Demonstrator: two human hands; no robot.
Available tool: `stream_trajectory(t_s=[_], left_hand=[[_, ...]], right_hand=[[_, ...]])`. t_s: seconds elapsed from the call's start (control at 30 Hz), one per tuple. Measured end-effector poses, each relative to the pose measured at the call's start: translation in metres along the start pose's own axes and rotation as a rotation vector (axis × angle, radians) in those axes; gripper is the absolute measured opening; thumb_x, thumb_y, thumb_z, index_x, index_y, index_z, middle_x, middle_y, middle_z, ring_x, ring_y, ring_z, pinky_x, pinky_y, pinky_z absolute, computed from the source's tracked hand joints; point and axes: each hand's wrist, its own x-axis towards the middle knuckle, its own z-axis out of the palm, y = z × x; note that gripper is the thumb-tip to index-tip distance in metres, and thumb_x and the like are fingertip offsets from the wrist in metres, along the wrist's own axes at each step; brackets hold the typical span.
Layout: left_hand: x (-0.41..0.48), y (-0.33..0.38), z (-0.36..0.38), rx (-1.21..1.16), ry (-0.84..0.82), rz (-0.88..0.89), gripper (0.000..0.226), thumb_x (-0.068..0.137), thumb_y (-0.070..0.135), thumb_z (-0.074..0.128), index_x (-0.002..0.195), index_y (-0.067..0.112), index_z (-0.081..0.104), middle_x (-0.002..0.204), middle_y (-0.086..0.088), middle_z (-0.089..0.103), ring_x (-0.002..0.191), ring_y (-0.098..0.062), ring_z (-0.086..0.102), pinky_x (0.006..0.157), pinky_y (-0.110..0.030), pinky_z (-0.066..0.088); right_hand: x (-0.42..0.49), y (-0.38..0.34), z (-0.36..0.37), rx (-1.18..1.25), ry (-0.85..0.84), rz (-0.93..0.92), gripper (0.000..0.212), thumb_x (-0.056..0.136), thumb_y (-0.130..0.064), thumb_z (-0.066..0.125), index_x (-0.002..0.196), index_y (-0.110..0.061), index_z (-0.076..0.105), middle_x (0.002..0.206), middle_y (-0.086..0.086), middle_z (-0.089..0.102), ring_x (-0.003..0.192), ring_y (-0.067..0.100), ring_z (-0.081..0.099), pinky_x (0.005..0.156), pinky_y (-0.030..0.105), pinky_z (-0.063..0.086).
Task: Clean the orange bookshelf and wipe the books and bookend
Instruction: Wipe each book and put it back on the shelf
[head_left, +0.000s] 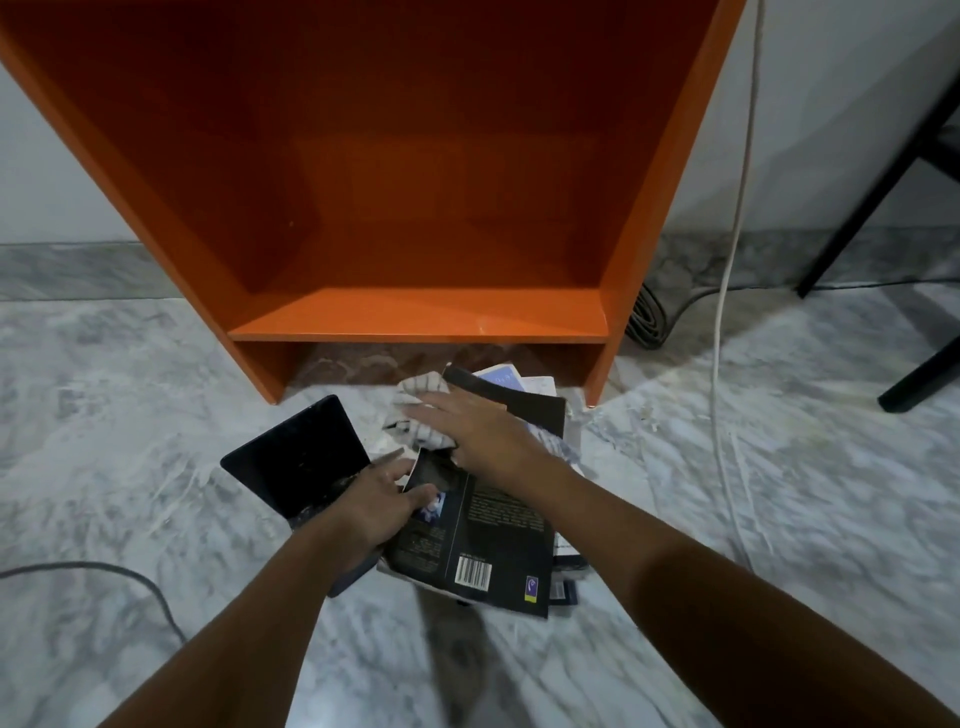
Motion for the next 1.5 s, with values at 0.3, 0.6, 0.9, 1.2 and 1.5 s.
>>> stream_trajectory(t_s=[0.3, 0.6, 0.9, 1.2, 1.5], left_hand=[[-0.006, -0.007, -0.004, -0.021, -0.007, 0.027, 0.022, 0.098, 0.008, 0.057, 0.091, 0.025, 0.068, 0.074, 0.026, 0.067, 0.066, 0.004, 0.068, 0.054, -0.018, 0.053], [-0.015, 0.002, -0.006, -0.098, -0.011, -0.105, 0.017, 0.102, 0.023, 0.053, 0.102, 0.018, 0.069, 0.096, -0.012, 0.077, 0.088, -0.029, 0.074, 0.077, -0.04, 0.06], [-0.019, 0.018, -0.002, -0.233, -0.059, -0.249, 0.029, 0.103, 0.027, 0.045, 0.091, 0.008, 0.062, 0.068, -0.013, 0.071, 0.057, -0.023, 0.069, 0.054, -0.032, 0.057], [-0.012, 0.017, 0.0, -0.288, 0.066, -0.324, 0.024, 0.106, 0.022, 0.042, 0.097, 0.008, 0.059, 0.086, -0.02, 0.068, 0.071, -0.029, 0.064, 0.071, -0.038, 0.051], [-0.006, 0.016, -0.001, -0.238, 0.012, -0.342, 0.025, 0.104, 0.027, 0.047, 0.1, 0.008, 0.064, 0.074, -0.015, 0.07, 0.059, -0.024, 0.067, 0.056, -0.03, 0.056]], right_hand=[[0.013, 0.03, -0.022, -0.02, 0.042, 0.534, 0.07, 0.09, 0.007, 0.049, 0.149, -0.03, 0.038, 0.153, 0.008, 0.041, 0.131, 0.03, 0.047, 0.1, 0.044, 0.048], [-0.05, 0.008, -0.027, 0.109, 0.38, 0.511, 0.058, 0.092, -0.004, 0.049, 0.146, -0.025, 0.042, 0.149, 0.002, 0.041, 0.13, 0.023, 0.042, 0.104, 0.045, 0.042], [-0.061, -0.062, 0.013, 0.184, -0.035, 0.273, 0.064, 0.095, -0.015, 0.052, 0.154, -0.028, 0.03, 0.162, -0.006, 0.022, 0.148, 0.024, 0.024, 0.119, 0.041, 0.025], [-0.106, -0.078, 0.03, 0.196, -0.021, -0.057, 0.073, 0.069, 0.012, 0.049, 0.135, -0.016, 0.056, 0.14, 0.005, 0.055, 0.127, 0.027, 0.048, 0.093, 0.047, 0.051], [-0.1, -0.075, -0.004, 0.203, 0.155, -0.052, 0.053, 0.083, -0.005, 0.065, 0.13, -0.024, 0.051, 0.129, 0.007, 0.057, 0.119, 0.023, 0.048, 0.096, 0.041, 0.046]])
